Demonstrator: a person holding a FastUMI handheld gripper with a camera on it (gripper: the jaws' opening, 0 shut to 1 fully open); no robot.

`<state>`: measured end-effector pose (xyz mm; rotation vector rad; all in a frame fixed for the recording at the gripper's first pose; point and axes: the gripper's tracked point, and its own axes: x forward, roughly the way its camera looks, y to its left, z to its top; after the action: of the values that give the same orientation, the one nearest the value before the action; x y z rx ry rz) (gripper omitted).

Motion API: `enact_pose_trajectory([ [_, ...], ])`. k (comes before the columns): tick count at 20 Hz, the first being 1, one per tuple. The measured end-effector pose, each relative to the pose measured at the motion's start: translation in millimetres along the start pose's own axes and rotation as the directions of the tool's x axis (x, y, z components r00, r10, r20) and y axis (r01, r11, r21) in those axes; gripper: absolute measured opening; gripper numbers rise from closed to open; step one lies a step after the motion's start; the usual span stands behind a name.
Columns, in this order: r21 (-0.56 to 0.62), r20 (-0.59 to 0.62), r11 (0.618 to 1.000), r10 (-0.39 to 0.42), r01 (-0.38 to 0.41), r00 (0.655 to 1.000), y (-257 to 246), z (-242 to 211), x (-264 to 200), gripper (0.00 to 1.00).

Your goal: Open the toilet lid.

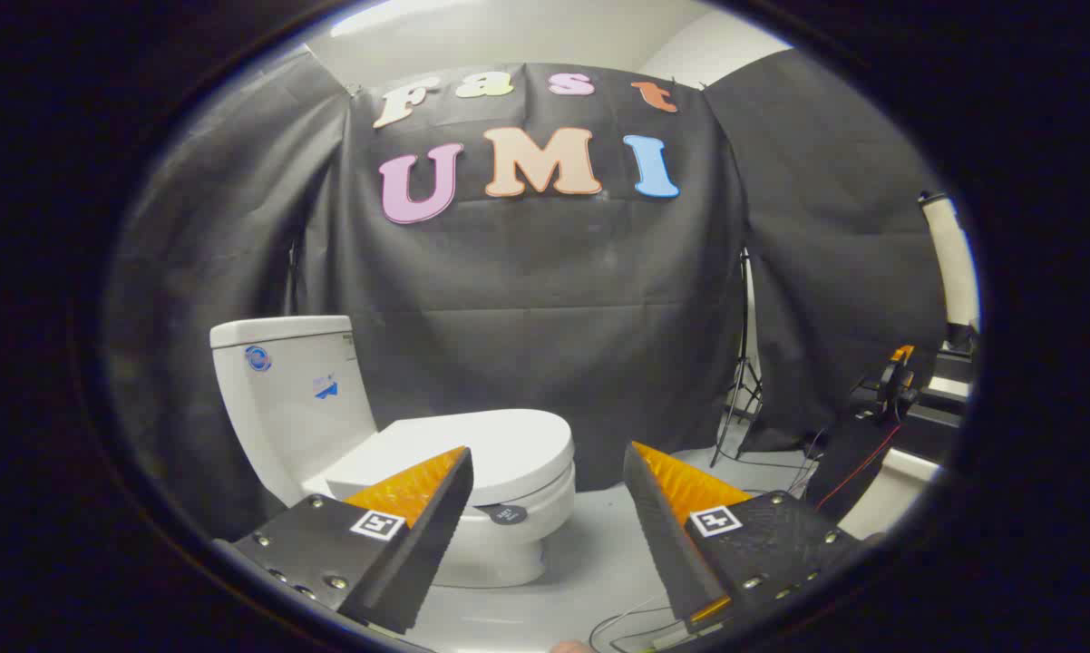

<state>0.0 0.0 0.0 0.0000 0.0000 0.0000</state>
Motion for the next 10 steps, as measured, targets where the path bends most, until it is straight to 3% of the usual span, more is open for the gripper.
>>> enact_pose_trajectory([
  [10, 0.045, -0.032, 0.999, 0.012, -0.01, 0.999, 19.2, 2.2, 7.2, 0.98],
])
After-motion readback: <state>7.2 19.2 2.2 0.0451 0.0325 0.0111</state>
